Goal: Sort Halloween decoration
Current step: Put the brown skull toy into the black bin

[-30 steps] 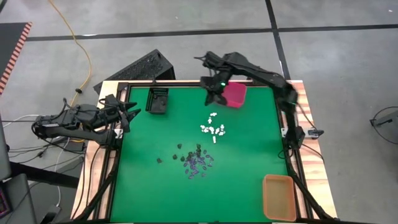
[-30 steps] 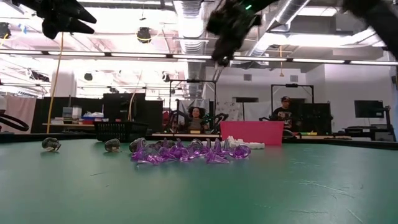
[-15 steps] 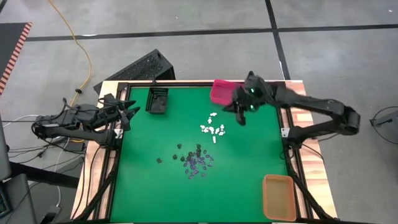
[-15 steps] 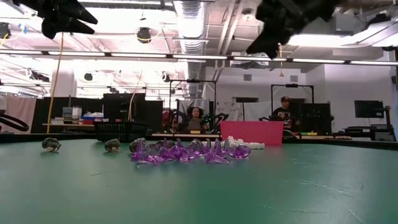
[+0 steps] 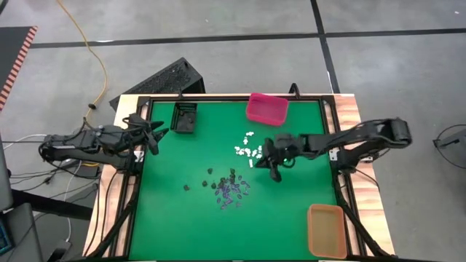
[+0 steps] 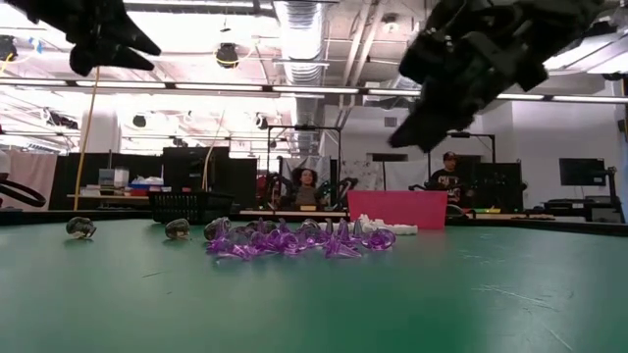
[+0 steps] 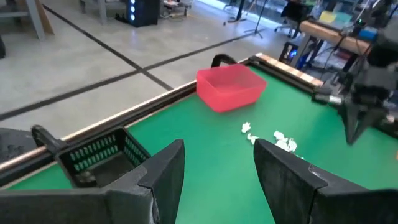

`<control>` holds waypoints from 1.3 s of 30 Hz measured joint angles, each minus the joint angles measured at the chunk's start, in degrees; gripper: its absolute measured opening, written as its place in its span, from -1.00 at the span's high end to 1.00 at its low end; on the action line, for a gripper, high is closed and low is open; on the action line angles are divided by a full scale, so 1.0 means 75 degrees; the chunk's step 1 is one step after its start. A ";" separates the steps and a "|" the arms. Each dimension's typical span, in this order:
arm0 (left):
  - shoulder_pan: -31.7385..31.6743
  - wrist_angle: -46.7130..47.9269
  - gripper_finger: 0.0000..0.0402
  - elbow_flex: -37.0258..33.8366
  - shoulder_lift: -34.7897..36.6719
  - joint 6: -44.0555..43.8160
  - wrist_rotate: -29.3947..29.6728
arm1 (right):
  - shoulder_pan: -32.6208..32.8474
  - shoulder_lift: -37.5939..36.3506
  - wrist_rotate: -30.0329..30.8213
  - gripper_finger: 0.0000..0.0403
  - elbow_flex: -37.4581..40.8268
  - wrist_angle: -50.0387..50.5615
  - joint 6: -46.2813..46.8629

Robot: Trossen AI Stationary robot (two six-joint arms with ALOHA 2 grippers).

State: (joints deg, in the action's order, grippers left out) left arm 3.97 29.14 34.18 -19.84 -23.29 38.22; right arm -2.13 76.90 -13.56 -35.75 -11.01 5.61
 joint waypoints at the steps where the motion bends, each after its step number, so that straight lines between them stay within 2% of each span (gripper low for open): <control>1: 0.0000 -0.0118 0.09 -0.0090 -0.0006 -0.0040 -0.0005 | 0.0083 0.0287 0.0000 0.81 -0.0094 -0.0300 -0.0116; 6: 0.0001 -0.0510 0.09 -0.0294 -0.0006 -0.0069 -0.0006 | 0.0277 0.1607 -0.0003 0.79 -0.0652 -0.1074 -0.0733; 10: 0.0001 -0.0583 0.09 -0.0344 -0.0006 -0.0072 -0.0019 | 0.0138 0.2406 -0.0094 0.75 -0.1260 -0.1209 -0.1158; 21: 0.0000 -0.0565 0.09 -0.0344 -0.0005 0.0009 -0.0145 | -0.0248 0.3474 -0.0175 0.71 -0.2157 -0.1092 -0.1179; 25: 0.0003 -0.0562 0.09 -0.0344 -0.0006 0.0012 -0.0204 | -0.0214 0.3509 -0.0204 0.54 -0.2243 -0.1053 -0.1161; 33: 0.0003 -0.0562 0.09 -0.0344 -0.0006 0.0013 -0.0211 | -0.0249 0.3512 0.0003 0.00 -0.2240 -0.0596 -0.1192; 39: 0.0003 -0.0555 0.09 -0.0344 -0.0006 0.0015 -0.0212 | -0.0246 0.3687 0.0035 -0.06 -0.2232 -0.0529 -0.1312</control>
State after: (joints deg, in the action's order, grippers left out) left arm 3.99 24.98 31.59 -19.88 -23.18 36.63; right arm -3.97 104.55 -13.30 -52.49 -14.97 -4.22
